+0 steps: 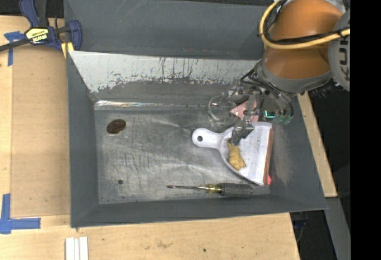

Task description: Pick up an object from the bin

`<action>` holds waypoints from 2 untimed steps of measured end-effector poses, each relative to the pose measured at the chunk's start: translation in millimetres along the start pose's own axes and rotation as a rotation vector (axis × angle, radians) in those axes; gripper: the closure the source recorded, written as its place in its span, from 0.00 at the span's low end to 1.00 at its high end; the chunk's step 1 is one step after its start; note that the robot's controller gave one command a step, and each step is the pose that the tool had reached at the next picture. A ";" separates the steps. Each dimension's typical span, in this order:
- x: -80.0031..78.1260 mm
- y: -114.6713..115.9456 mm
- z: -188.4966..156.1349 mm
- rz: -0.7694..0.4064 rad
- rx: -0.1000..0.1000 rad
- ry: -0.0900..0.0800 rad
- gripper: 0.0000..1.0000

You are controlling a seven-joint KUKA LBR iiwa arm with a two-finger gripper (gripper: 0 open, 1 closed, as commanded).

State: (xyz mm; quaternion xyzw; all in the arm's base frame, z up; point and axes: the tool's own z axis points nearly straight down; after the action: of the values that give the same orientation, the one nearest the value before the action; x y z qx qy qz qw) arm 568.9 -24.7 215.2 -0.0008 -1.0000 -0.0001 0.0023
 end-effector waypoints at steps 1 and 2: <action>-1.6 0.0 -4.7 -0.001 0.001 -0.009 0.00; 28.1 23.3 49.8 -0.001 0.000 -0.013 0.00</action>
Offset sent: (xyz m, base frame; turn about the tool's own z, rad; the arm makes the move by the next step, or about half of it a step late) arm -0.0595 0.0482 -0.1053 -0.0040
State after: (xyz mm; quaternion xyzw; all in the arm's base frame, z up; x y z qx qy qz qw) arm 540.6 -1.4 165.5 -0.0001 -1.0000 0.0002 -0.0041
